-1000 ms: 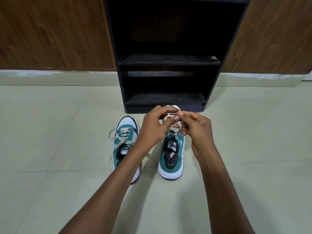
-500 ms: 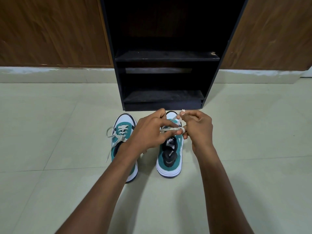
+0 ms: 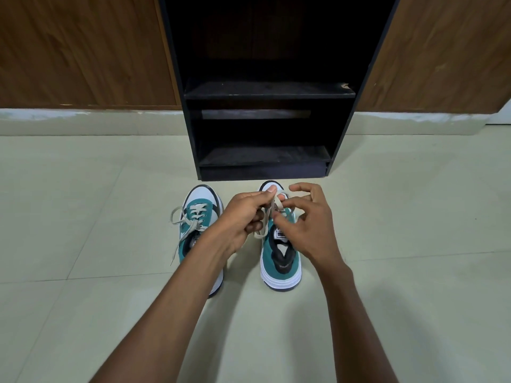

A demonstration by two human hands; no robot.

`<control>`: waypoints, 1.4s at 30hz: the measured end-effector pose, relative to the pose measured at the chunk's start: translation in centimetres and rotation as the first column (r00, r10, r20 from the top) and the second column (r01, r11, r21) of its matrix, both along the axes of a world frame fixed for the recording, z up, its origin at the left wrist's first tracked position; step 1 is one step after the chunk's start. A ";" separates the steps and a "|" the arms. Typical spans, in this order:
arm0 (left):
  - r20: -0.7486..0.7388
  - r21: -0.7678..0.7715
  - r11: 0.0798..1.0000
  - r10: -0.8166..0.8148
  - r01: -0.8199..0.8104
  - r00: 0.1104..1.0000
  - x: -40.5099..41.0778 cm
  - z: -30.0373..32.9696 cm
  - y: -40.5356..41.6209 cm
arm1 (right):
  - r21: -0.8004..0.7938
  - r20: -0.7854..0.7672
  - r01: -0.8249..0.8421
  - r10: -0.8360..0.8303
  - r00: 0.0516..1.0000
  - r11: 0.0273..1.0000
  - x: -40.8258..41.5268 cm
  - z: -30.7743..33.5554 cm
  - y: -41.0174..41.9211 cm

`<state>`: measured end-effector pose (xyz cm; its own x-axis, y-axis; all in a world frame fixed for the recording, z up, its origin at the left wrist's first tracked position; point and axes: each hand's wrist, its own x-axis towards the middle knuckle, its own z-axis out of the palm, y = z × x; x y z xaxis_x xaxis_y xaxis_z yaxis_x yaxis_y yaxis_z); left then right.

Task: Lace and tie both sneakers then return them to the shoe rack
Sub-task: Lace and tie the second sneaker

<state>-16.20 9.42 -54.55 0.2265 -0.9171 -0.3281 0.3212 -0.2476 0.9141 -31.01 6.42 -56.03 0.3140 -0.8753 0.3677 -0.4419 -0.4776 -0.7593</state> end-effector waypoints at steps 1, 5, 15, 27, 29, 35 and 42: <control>-0.003 -0.005 1.000 0.008 -0.008 1.000 -0.1 0.1 0.0 | 0.002 0.043 0.025 -0.026 0.999 1.000 0.1 0.3 0.0; 0.010 0.013 0.998 0.060 -0.060 0.998 0.0 0.3 0.1 | 0.184 0.447 0.088 -0.163 0.879 0.979 -0.2 3.5 -0.3; 0.007 0.000 0.999 0.045 -0.045 0.999 -0.4 0.2 -0.1 | 0.513 0.093 0.034 -0.095 0.991 0.858 -1.1 4.8 -0.3; 0.065 -0.014 0.996 0.084 -0.084 0.994 -0.3 0.1 0.3 | 0.248 -0.158 0.284 -0.251 0.955 0.926 -2.2 6.6 -0.6; 0.081 -0.009 0.998 0.070 -0.069 0.994 -0.4 0.1 0.2 | 0.192 -0.267 0.292 -0.236 0.934 0.937 -2.2 6.4 -0.8; 0.063 -0.050 0.999 0.016 -0.013 0.998 -0.3 0.3 0.3 | 0.359 -0.201 0.079 -0.005 0.979 0.930 -1.7 4.9 -0.6; 0.814 0.113 0.993 -0.104 0.019 0.571 4.3 -0.7 0.9 | 0.452 -0.128 0.312 -0.285 0.950 0.835 -3.0 1.9 -1.6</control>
<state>-11.93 10.37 -55.27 0.3809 -0.9185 -0.1063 -0.5713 -0.3242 0.7540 -33.99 4.78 -54.08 0.0170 -0.9936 -0.1118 -0.5523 0.0839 -0.8294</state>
